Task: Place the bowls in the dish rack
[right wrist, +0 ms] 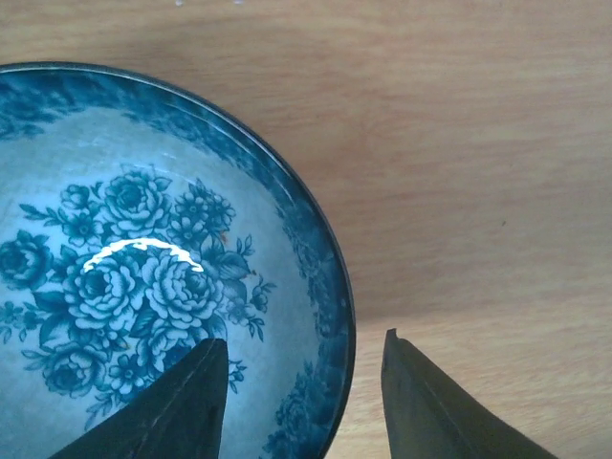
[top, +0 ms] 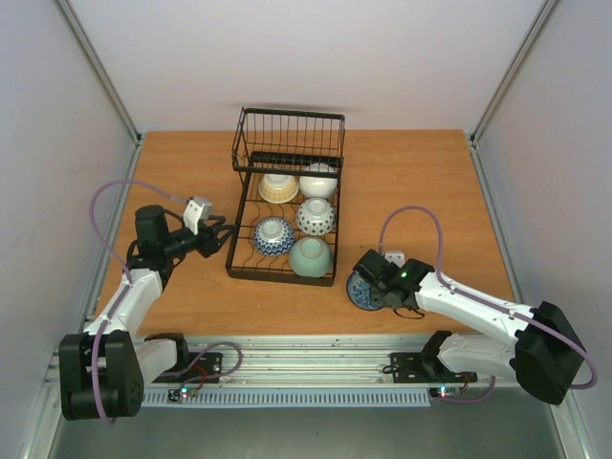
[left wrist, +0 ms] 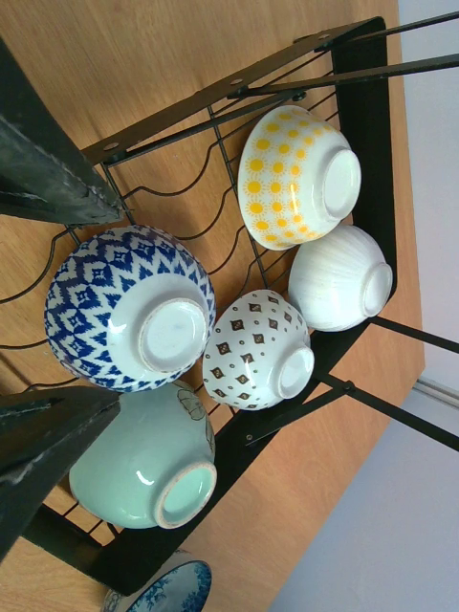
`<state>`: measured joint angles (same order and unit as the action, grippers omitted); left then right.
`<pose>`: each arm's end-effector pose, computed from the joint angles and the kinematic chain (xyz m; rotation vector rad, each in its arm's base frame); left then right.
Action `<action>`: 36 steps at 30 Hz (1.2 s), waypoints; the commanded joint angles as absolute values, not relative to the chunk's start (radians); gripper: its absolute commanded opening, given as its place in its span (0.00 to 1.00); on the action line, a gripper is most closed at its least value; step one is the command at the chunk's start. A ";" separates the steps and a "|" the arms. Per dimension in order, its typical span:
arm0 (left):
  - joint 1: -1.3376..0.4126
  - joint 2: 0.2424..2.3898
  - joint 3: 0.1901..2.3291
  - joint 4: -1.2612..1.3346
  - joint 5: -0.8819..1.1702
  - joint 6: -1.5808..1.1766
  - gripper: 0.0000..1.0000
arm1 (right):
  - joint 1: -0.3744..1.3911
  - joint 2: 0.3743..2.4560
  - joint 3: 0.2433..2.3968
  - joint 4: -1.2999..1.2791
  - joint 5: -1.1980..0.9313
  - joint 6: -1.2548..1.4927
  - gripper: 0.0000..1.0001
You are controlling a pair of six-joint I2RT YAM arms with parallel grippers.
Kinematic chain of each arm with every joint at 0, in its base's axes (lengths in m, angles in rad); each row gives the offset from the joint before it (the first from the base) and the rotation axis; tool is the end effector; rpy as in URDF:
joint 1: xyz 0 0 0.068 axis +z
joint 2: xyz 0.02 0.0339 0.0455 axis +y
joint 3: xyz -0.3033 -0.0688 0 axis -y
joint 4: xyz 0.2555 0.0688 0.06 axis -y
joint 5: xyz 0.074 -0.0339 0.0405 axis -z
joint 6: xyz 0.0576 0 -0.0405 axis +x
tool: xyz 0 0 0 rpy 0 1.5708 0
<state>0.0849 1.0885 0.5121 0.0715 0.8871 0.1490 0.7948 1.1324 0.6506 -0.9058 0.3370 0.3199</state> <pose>0.2258 -0.0256 0.2399 0.5876 1.8645 -0.7587 0.1319 0.1072 0.1967 -0.6155 2.7290 -0.2679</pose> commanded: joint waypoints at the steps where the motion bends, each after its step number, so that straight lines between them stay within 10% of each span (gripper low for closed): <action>1: 0.089 1.100 0.512 0.114 0.900 0.158 0.48 | 0.788 1.143 0.624 -0.850 0.306 0.360 0.39; 10: 0.089 1.102 0.513 0.112 0.904 0.157 0.48 | 0.788 1.129 0.621 -0.861 0.311 0.369 0.02; 22: 0.088 1.169 0.587 -0.031 0.984 0.190 0.49 | 0.800 0.967 0.792 -0.899 0.360 0.248 0.01; 36: 0.062 1.200 0.674 -0.318 1.152 0.382 0.48 | 0.860 1.408 1.234 -0.715 0.359 -0.022 0.01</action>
<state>0.0765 1.1973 0.6384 -0.2363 1.0981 0.3092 0.8371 1.3300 1.1339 -0.7940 0.3408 0.0811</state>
